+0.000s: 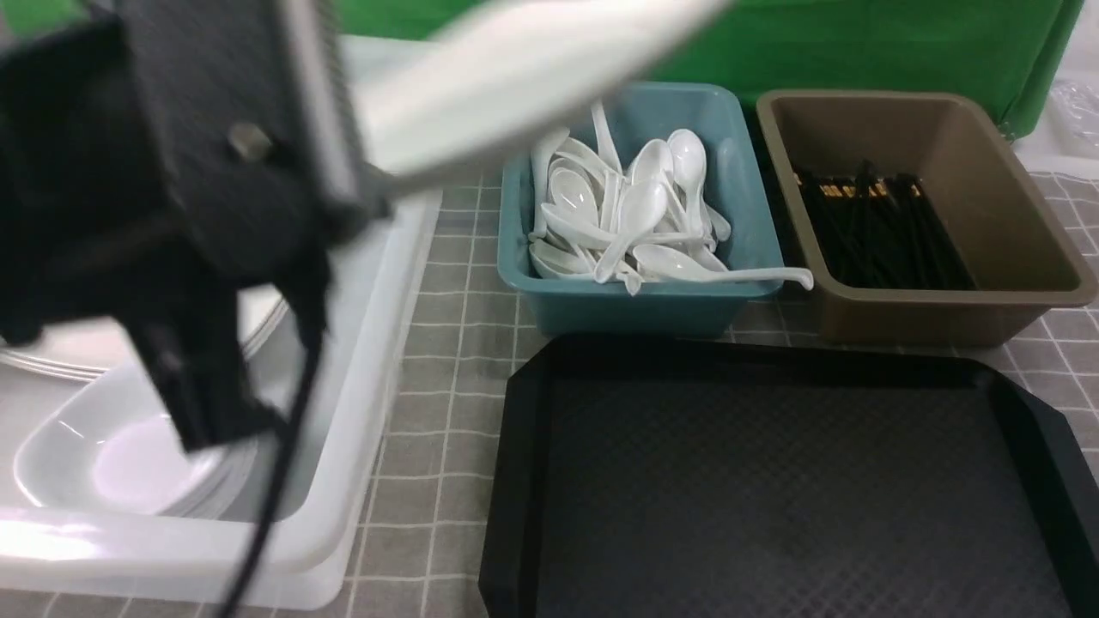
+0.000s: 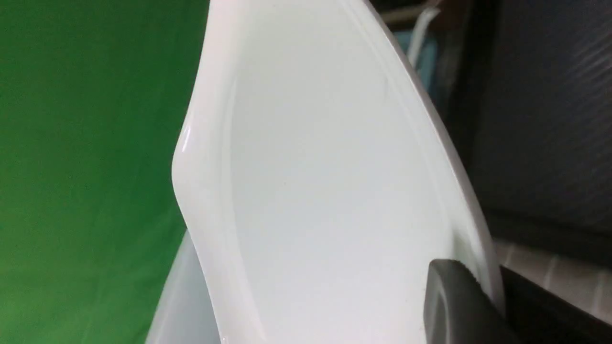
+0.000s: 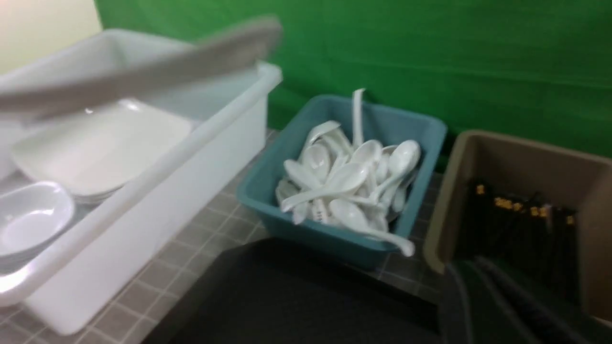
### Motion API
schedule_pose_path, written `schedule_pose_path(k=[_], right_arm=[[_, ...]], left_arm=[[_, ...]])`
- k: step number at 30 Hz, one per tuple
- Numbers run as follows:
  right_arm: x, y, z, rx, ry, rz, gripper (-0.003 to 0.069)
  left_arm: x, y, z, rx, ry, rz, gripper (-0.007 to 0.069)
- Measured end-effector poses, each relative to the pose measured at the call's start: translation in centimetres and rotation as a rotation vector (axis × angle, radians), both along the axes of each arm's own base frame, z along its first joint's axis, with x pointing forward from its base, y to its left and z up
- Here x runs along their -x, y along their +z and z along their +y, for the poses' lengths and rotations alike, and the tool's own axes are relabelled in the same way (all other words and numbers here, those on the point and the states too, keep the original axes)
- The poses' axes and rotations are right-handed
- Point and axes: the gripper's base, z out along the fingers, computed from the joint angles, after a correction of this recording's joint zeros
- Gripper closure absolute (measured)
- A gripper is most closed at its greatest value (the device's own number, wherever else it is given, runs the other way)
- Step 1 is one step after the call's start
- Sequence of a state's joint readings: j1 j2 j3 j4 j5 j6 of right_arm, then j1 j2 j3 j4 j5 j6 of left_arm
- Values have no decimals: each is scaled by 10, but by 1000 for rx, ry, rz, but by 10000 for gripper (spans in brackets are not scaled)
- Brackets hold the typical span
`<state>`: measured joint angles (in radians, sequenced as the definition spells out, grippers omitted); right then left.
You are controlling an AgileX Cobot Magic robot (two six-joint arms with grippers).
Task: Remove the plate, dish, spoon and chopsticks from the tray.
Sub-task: Use the left arm to put the plate into the large storage box on the left
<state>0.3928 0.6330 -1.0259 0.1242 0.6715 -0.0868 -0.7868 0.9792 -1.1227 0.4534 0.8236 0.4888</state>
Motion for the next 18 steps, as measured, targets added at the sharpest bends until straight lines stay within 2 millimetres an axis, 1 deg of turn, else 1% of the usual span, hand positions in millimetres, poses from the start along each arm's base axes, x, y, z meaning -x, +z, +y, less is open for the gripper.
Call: schedule_pose_path(k=[2,3,4,5,6,7,8,10,14,15,16,18], right_arm=[[-12,-1,9,20,49,29,636],[-13,-2,10,21,53,32,636],[-18,-3,14,27,78,45,636],[-20,-4,16,26,83,51,636],[-24,-5,18,34,97,61,636],[-26,-7,20,46,108,68,636],[-27,-7,21,49,111,71,636],[-28,-8,21,58,118,75,636],[-27,-10,22,76,129,89,636],[-27,-10,22,78,130,94,636],[-27,-11,22,82,133,99,636],[-26,-11,22,89,136,100,636]], left_arm=[[-18,-7,17,-50,133,24,594],[-22,-9,20,-55,158,31,594],[-34,-17,29,-95,215,61,594],[-38,-19,31,-105,232,71,594],[-52,-30,41,-130,296,112,594],[-66,-42,47,-149,334,152,594],[-73,-46,51,-151,360,168,594],[-92,-62,59,-170,403,209,594],[-123,-90,68,-215,435,260,594],[-127,-93,68,-224,434,262,594],[-135,-102,69,-242,435,280,594],[-142,-112,69,-258,436,301,594]])
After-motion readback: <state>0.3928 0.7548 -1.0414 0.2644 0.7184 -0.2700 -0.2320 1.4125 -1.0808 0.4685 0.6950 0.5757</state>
